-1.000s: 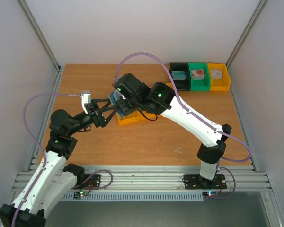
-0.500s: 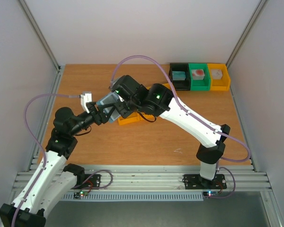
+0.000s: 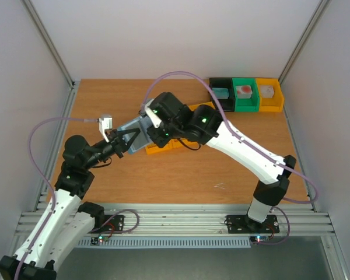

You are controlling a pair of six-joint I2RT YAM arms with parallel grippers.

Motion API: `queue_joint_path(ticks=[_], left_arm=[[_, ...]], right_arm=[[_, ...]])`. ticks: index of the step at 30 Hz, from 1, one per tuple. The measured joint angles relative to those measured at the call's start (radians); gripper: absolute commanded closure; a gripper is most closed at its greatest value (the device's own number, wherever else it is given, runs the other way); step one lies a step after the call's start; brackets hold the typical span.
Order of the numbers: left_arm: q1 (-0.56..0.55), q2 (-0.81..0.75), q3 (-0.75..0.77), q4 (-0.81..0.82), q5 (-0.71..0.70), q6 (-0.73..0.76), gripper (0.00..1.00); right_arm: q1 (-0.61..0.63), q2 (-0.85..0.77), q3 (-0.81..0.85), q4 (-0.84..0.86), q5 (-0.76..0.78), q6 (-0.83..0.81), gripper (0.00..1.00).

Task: Take the credit cards out of the card holder

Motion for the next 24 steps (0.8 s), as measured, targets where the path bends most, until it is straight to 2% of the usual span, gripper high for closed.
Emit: queue_joint_path(ticks=[4,6,10,15,20,24], left_arm=[[0.000,-0.019,0.000,-0.025,0.020,0.044,1.00],[0.000,-0.035,0.000,-0.039,0.053,0.096,1.00],[0.000,-0.076,0.001,-0.042,0.138,0.201,1.00],[0.000,-0.092,0.018,-0.039,0.235,0.267,1.00],[0.000,-0.092,0.035,-0.025,0.264,0.271,1.00],[0.000,-0.091,0.039,-0.024,0.245,0.272,1.00]], right_arm=[[-0.089,-0.094,-0.110,0.025,-0.066,-0.036,0.29],[-0.149,-0.152,-0.175,0.037,-0.103,-0.061,0.03],[-0.230,-0.253,-0.278,0.073,-0.228,-0.100,0.01],[-0.233,-0.363,-0.392,0.187,-0.504,-0.148,0.02],[-0.233,-0.360,-0.396,0.255,-0.720,-0.159,0.05],[-0.227,-0.320,-0.396,0.304,-0.765,-0.113,0.12]])
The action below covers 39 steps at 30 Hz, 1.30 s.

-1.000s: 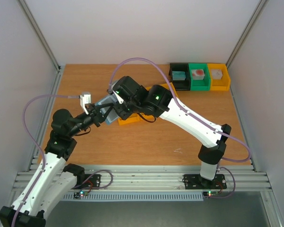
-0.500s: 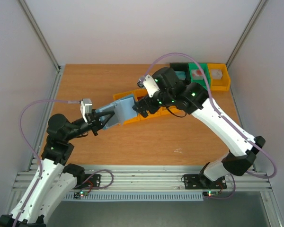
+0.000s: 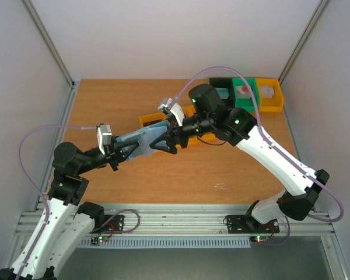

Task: Take the credit cards out of the card holder

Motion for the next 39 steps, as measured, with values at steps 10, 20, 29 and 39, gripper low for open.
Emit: queue_joint_path(ticks=[10,20,29,39], left_arm=[[0.000,0.002,0.001,-0.026,-0.071,0.014,0.99],[0.014,-0.032,0.016,-0.013,-0.044,-0.045,0.54],[0.029,-0.044,0.018,0.006,-0.040,-0.029,0.62],[0.029,-0.046,0.018,0.007,-0.048,0.026,0.64]], right_arm=[[0.041,0.059,0.000,0.102,0.097,0.125,0.99],[-0.085,0.010,-0.024,0.095,-0.085,0.103,0.99],[-0.085,-0.019,0.026,0.016,-0.166,0.033,0.99],[-0.088,-0.016,0.032,-0.006,-0.214,0.017,0.99]])
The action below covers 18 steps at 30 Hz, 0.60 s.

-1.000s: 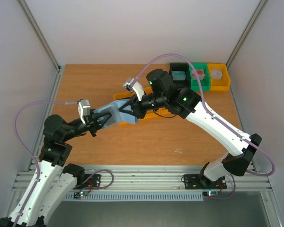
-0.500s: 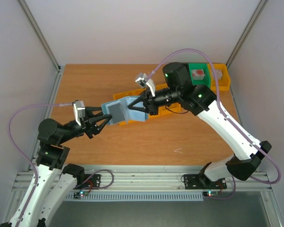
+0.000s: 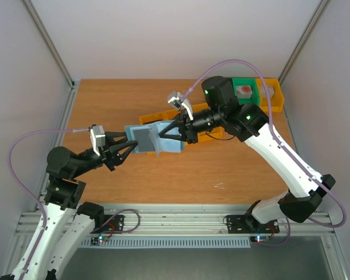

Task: Take the credit cards out of the card holder

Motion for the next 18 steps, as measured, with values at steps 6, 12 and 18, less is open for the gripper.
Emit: queue_joint_path(ticks=[6,12,18], left_arm=[[-0.013,0.016,0.000,0.029,0.011,-0.003,0.79],[-0.034,0.033,-0.002,0.072,0.036,-0.026,1.00],[-0.037,0.032,-0.005,0.079,0.023,-0.045,1.00]], right_arm=[[0.000,0.028,0.008,0.021,-0.036,0.029,0.99],[-0.001,0.050,0.008,0.059,-0.041,0.048,0.93],[-0.007,0.060,0.011,0.075,0.005,0.058,0.55]])
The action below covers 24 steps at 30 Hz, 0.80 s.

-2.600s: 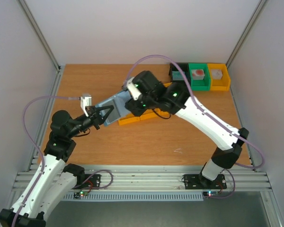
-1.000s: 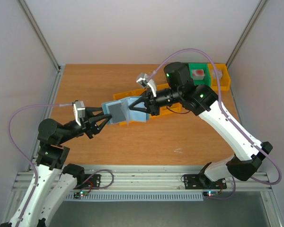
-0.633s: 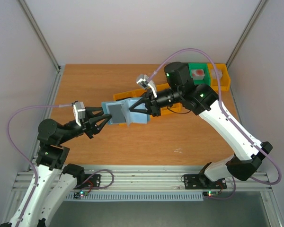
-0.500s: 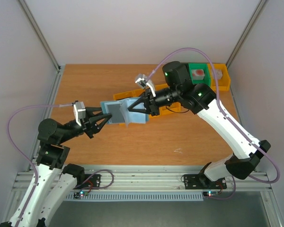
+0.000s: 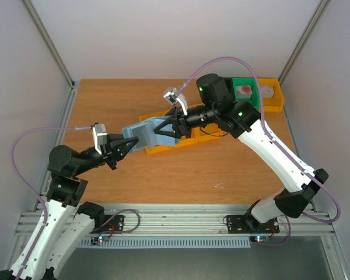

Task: Take the credit cards out of the card holder

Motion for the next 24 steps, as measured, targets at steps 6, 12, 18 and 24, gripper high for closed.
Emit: queue_joint_path(ticks=[6,12,18,24], left_arm=[[-0.001,-0.013,0.000,-0.124,-0.130,0.094,1.00],[-0.002,-0.015,0.000,-0.261,-0.343,0.247,1.00],[-0.002,-0.001,0.000,-0.304,-0.440,0.261,1.00],[-0.002,0.000,0.000,-0.305,-0.422,0.217,1.00]], right_arm=[[-0.044,-0.016,0.006,-0.043,0.215,0.002,0.49],[0.007,-0.047,0.072,-0.113,0.552,0.036,0.39],[0.303,0.004,0.123,-0.085,0.861,0.064,0.36],[0.346,0.140,0.192,-0.037,0.922,0.130,0.29]])
